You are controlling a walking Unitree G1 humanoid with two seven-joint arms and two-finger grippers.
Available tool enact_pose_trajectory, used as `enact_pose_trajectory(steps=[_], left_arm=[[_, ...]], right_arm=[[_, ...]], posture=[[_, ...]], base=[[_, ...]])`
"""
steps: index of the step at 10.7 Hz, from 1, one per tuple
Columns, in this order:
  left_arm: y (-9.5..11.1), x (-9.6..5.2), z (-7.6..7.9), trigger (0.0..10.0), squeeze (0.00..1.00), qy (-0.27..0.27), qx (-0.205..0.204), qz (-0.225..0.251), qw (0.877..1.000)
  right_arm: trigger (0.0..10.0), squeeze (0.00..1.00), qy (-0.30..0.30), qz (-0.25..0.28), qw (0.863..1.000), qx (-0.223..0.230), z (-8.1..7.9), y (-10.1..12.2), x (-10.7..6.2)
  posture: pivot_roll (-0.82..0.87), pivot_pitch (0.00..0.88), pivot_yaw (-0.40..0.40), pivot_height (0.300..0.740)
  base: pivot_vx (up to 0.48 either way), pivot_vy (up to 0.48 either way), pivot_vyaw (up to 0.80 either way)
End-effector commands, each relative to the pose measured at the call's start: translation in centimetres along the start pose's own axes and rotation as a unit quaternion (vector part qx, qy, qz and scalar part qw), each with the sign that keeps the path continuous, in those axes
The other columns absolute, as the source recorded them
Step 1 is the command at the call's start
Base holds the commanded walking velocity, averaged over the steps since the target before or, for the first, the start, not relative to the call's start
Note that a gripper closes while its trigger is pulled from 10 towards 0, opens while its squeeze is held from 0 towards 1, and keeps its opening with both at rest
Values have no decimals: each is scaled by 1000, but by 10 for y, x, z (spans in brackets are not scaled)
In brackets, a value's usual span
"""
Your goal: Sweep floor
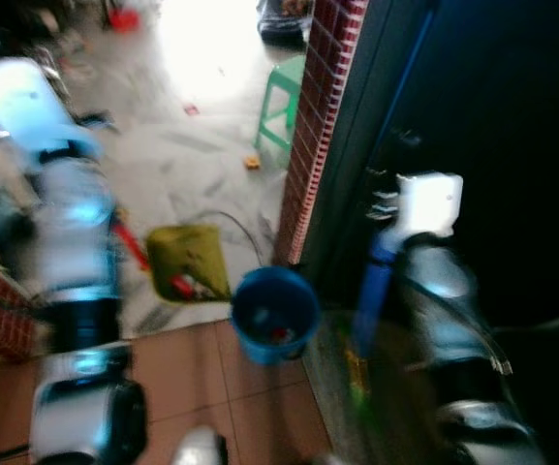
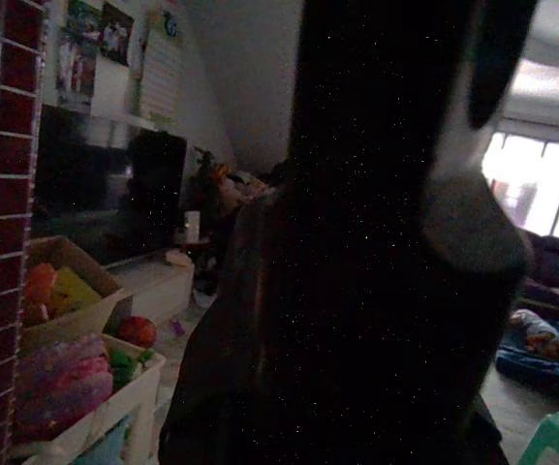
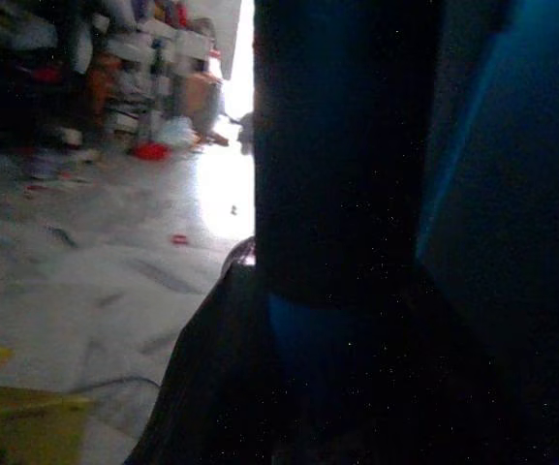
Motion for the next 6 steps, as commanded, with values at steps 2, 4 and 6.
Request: enact_pose_trajectory(steps=[2,4,6], left_arm=[[29,-1,15,10000,0,-15,-34,55,998],[32,4,12,10000,0,-11,-33,60,998],[38,10,9,10000,0,-3,-39,69,997]], right_arm=[[10000,0,-11,23,1000,-1,9,12,2],[10000,0,-12,22,1000,-4,10,11,1],[10000,0,-13,22,1000,-2,10,10,2]], posture=[[-12,10,-33,740],[-13,8,-29,740],[-12,6,-31,740]], base=[[0,0,0],[0,0,0],[0,0,0]])
Point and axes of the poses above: a point about 5 cm out from each wrist's last joint towards the gripper, its own x axis pointing out of the wrist towards the gripper, its own y axis along the axis of the wrist's last joint, z = x × y, the point moved 3 cm from there along x, pointing out of the wrist towards the gripper, and after that the axes turned 4 degrees about x, right-handed, at the moved point
